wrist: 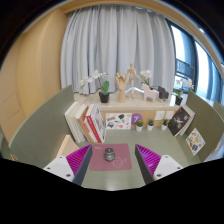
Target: Arrange mouse
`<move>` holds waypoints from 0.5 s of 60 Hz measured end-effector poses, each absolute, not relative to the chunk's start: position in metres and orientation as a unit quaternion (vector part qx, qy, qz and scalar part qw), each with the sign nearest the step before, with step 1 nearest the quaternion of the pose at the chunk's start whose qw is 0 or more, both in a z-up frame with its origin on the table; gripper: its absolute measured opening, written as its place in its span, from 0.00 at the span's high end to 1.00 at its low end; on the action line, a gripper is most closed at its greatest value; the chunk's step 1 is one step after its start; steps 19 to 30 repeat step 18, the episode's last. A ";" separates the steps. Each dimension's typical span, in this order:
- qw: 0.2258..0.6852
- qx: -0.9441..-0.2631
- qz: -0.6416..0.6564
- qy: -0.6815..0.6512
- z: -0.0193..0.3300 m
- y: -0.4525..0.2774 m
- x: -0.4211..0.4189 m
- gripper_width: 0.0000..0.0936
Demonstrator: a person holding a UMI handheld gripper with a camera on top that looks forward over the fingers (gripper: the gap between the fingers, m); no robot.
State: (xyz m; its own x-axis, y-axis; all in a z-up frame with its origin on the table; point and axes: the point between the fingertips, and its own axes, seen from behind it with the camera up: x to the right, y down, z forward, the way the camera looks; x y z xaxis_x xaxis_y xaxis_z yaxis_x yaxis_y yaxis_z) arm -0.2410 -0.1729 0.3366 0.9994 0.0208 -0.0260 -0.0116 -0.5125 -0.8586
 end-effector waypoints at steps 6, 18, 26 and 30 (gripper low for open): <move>0.491 -0.871 0.009 0.001 0.338 -0.184 -0.229 0.07; 0.500 -0.866 0.003 0.013 0.348 -0.194 -0.204 0.07; 0.500 -0.866 0.003 0.013 0.348 -0.194 -0.204 0.07; 0.500 -0.866 0.003 0.013 0.348 -0.194 -0.204 0.07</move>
